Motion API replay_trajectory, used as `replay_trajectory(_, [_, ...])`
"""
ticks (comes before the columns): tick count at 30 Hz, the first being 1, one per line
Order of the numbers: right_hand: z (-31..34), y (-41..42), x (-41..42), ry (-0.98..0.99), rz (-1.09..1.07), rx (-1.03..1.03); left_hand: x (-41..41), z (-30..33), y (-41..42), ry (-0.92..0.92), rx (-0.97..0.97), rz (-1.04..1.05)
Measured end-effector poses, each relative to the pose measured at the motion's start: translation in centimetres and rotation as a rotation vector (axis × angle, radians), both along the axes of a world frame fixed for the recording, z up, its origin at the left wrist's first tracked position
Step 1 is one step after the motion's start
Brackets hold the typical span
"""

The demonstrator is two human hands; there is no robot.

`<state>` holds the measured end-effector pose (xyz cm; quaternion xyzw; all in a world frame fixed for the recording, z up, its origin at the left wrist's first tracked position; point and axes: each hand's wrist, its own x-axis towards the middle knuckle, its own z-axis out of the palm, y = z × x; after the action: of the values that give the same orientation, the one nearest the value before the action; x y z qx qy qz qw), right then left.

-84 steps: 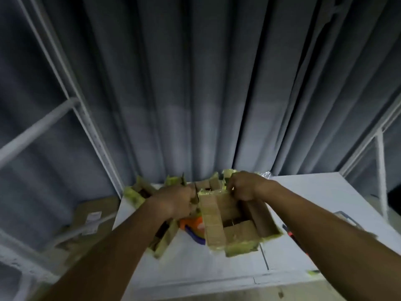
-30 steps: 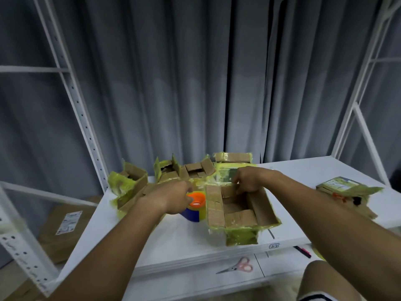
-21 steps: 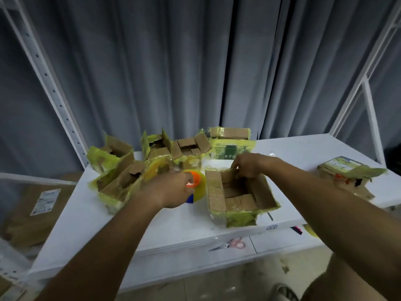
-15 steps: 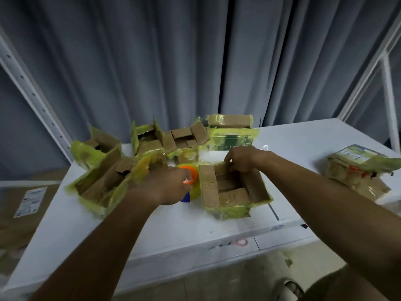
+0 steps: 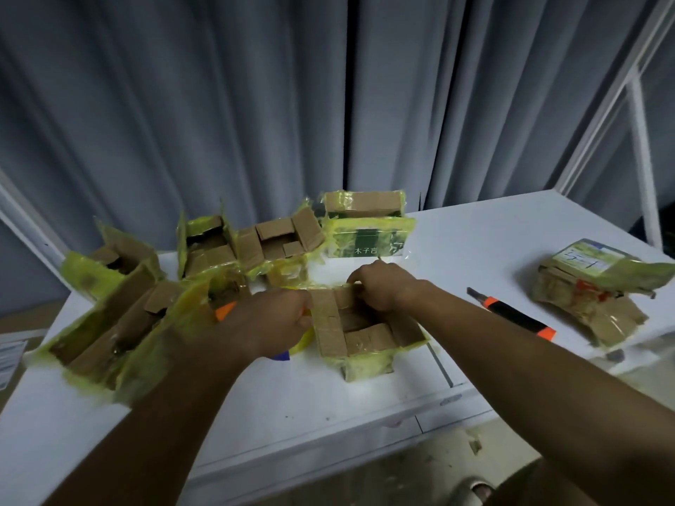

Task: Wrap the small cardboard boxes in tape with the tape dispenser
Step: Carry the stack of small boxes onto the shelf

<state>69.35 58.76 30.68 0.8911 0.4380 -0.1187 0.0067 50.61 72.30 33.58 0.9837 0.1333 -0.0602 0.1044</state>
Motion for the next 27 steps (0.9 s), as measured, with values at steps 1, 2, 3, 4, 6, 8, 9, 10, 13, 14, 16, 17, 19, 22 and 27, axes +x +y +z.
replay_trajectory(1, [0.2,-0.2,0.0,0.023,-0.016,0.031,0.1,0.1,-0.4,0.005,0.010,-0.005])
replay_trajectory(2, [0.4,-0.5,0.1,0.036,-0.023,0.056,0.1,0.2,-0.7,0.009,0.022,-0.011])
replay_trajectory(3, [0.7,-0.7,0.2,0.048,-0.028,0.071,0.1,0.2,-1.1,0.011,0.032,-0.015])
replay_trajectory(4, [1.0,-1.0,0.2,0.051,-0.029,0.076,0.0,0.3,-1.3,0.016,0.042,-0.019])
replay_trajectory(6, [1.8,-1.7,0.1,0.051,-0.030,0.084,-0.4,0.4,-1.5,0.019,0.054,-0.022])
replay_trajectory(8, [2.6,-2.6,-0.2,0.044,-0.026,0.101,-1.0,0.5,-1.7,0.011,0.066,-0.016])
replay_trajectory(9, [3.0,-3.2,-0.4,0.040,-0.023,0.109,-1.3,0.6,-1.8,0.007,0.071,-0.007])
replay_trajectory(10, [3.3,-3.8,-0.7,0.034,-0.019,0.122,-1.7,0.7,-2.0,0.011,0.071,0.009])
replay_trajectory(13, [4.0,-5.6,-1.5,0.028,-0.026,0.160,-2.3,0.5,-2.8,-0.015,0.045,0.089])
replay_trajectory(14, [4.1,-6.2,-1.8,0.026,-0.036,0.168,-2.4,0.3,-3.3,-0.037,0.036,0.120])
replay_trajectory(16, [3.9,-7.5,-2.3,0.023,-0.062,0.167,-2.3,-0.3,-4.3,-0.097,-0.014,0.184])
replay_trajectory(17, [3.7,-8.1,-2.5,0.020,-0.075,0.159,-2.1,-0.7,-4.9,-0.121,-0.053,0.219])
replay_trajectory(19, [3.2,-9.1,-2.7,0.019,-0.101,0.144,-1.5,-1.4,-5.8,-0.143,-0.130,0.289])
replay_trajectory(22, [2.0,-9.9,-2.7,0.030,-0.150,0.133,-0.4,-2.3,-6.7,-0.170,-0.204,0.355])
replay_trajectory(27, [0.4,-9.8,-2.4,0.165,-0.223,0.241,0.8,-3.8,-6.6,-0.308,-0.467,0.548])
